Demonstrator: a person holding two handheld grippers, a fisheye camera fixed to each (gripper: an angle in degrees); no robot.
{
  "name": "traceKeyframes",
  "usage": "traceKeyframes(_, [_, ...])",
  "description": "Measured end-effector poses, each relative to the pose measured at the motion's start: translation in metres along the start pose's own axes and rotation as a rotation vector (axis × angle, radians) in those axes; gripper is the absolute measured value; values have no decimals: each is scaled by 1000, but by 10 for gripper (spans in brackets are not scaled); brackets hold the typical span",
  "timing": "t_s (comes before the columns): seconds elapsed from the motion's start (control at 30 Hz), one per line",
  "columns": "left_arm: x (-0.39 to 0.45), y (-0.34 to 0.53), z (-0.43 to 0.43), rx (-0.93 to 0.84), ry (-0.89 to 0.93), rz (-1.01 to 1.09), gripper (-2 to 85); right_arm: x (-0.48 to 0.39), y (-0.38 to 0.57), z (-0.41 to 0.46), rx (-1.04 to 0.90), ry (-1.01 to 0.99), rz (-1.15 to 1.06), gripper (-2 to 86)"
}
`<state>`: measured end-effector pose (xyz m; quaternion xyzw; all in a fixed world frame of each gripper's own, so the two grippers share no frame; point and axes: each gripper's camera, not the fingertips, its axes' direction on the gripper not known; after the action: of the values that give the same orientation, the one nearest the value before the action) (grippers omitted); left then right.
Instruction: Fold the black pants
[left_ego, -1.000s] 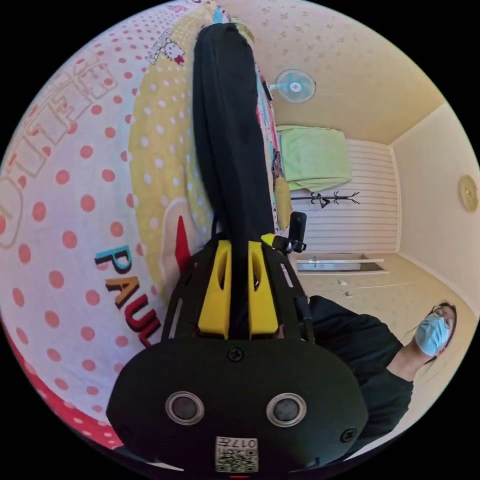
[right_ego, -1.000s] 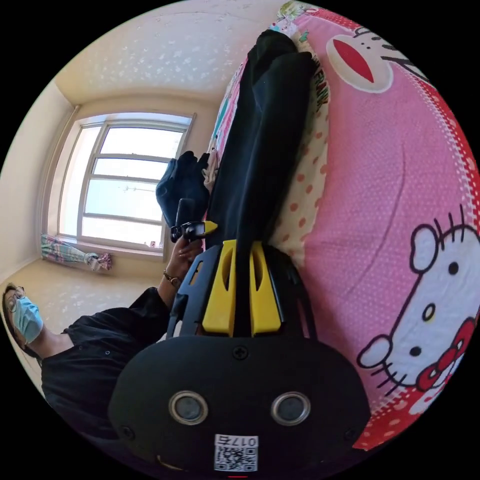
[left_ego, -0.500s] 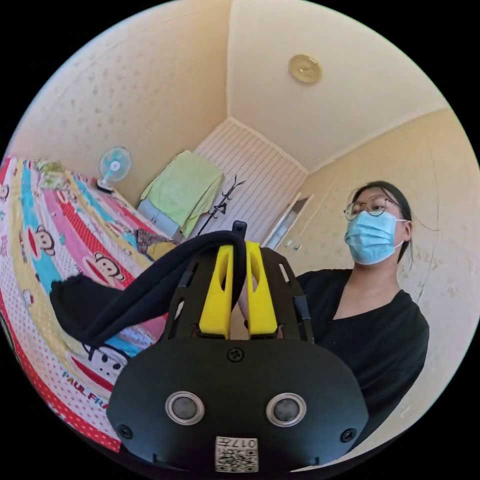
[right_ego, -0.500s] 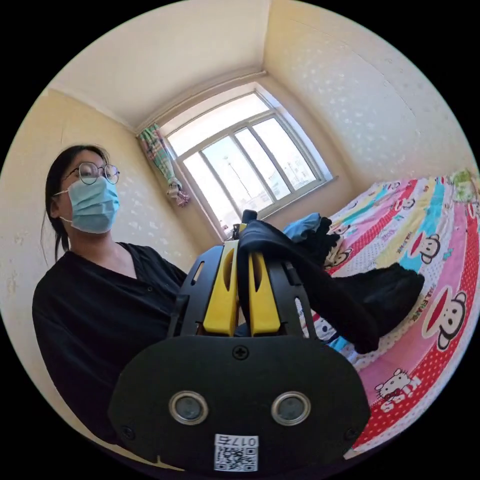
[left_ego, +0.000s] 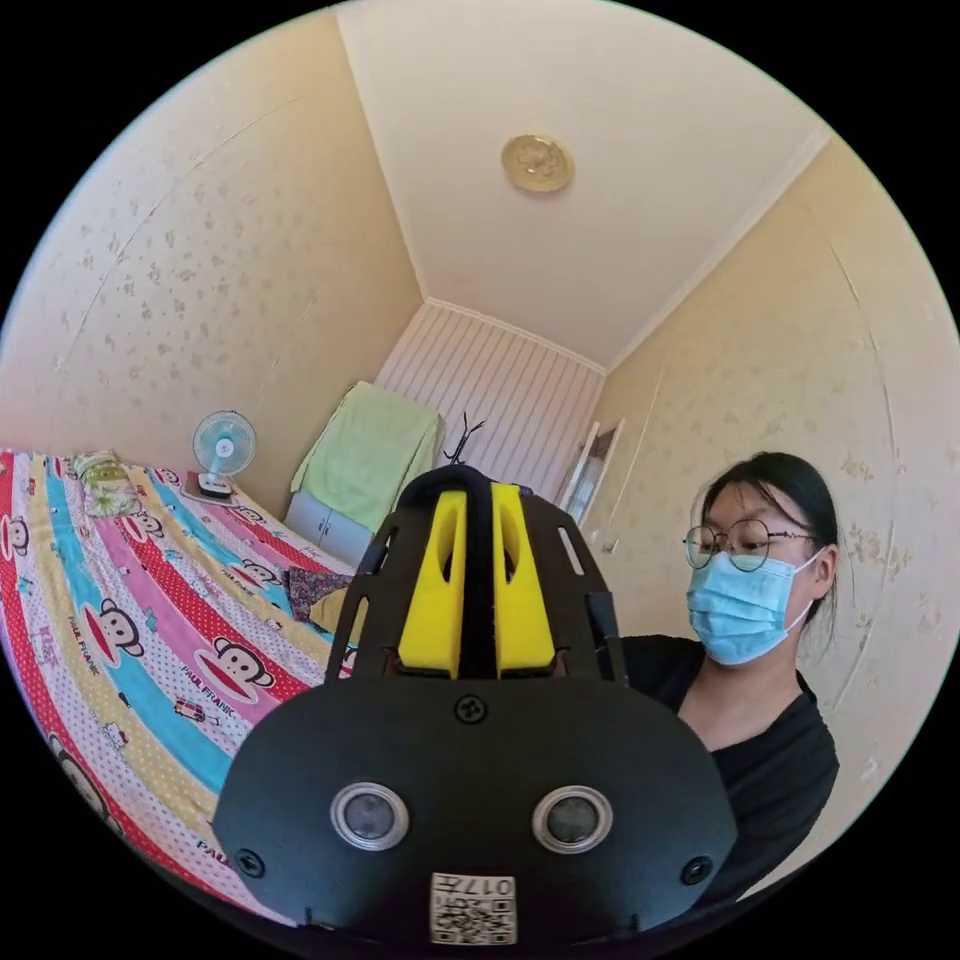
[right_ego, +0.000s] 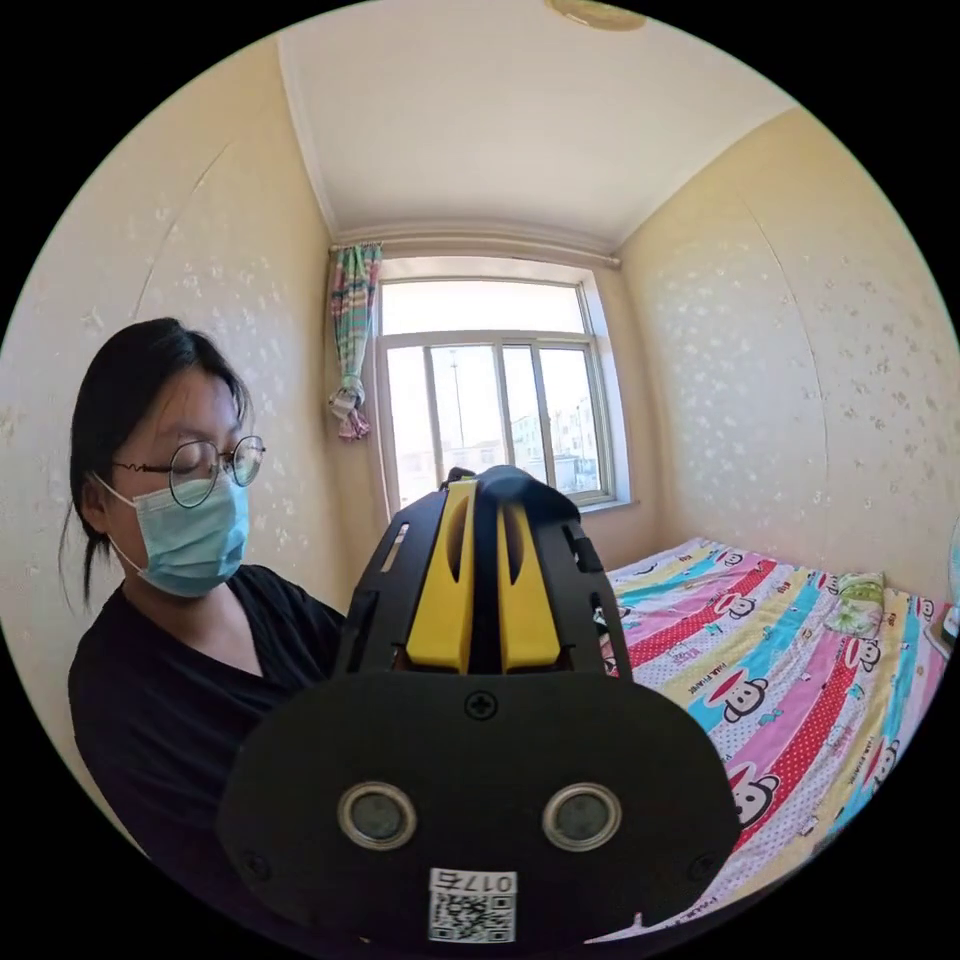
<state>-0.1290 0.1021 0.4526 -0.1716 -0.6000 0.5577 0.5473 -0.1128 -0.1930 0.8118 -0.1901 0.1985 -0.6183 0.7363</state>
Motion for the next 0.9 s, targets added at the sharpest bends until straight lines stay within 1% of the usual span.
traceKeyframes(0.07, [-58,-9,8,-5,-38,-114,46,45,6,15,2,30,79,3])
traceKeyframes(0.1, [-74,-12,10,-7,-58,-141,46,79,9,28,-11,64,123,3])
traceKeyframes(0.17, [-138,-27,16,-24,-164,-240,47,135,11,52,-55,163,197,4])
traceKeyframes(0.23, [-182,-31,21,-44,-249,-284,47,209,21,86,-96,265,276,4])
traceKeyframes(0.27, [-206,-29,25,-65,-312,-296,47,227,27,93,-96,273,302,4])
traceKeyframes(0.33, [-236,-12,31,-105,-379,-332,47,283,61,118,-104,278,404,5])
traceKeyframes(0.4, [-261,22,39,-192,-450,-383,49,304,100,136,-172,319,446,5])
traceKeyframes(0.47, [-280,92,50,-302,-522,-415,50,311,155,153,-252,342,479,7])
traceKeyframes(0.5, [-284,113,51,-325,-524,-435,51,308,201,160,-301,336,504,10])
traceKeyframes(0.53, [-289,159,52,-354,-507,-479,51,303,249,164,-343,315,540,14])
traceKeyframes(0.57, [-289,204,51,-368,-471,-519,54,299,274,165,-354,293,558,16])
traceKeyframes(0.6, [-289,227,50,-373,-452,-547,57,290,325,164,-387,243,609,23])
traceKeyframes(0.63, [-287,271,46,-384,-437,-632,68,281,377,164,-445,209,693,33])
traceKeyframes(0.67, [-284,314,40,-397,-459,-739,85,276,401,163,-478,197,738,42])
traceKeyframes(0.7, [-282,333,36,-398,-469,-790,87,266,444,157,-529,177,819,60])
traceKeyframes(0.73, [-274,363,24,-358,-463,-864,92,257,477,144,-540,176,895,69])
traceKeyframes(0.77, [-265,382,6,-263,-434,-912,100,253,490,135,-534,184,930,73])
traceKeyframes(0.83, [-259,391,-19,-157,-443,-987,124,250,514,94,-487,285,1048,92])
traceKeyframes(0.9, [-260,377,-35,-119,-486,-989,148,260,510,68,-421,330,1071,111])
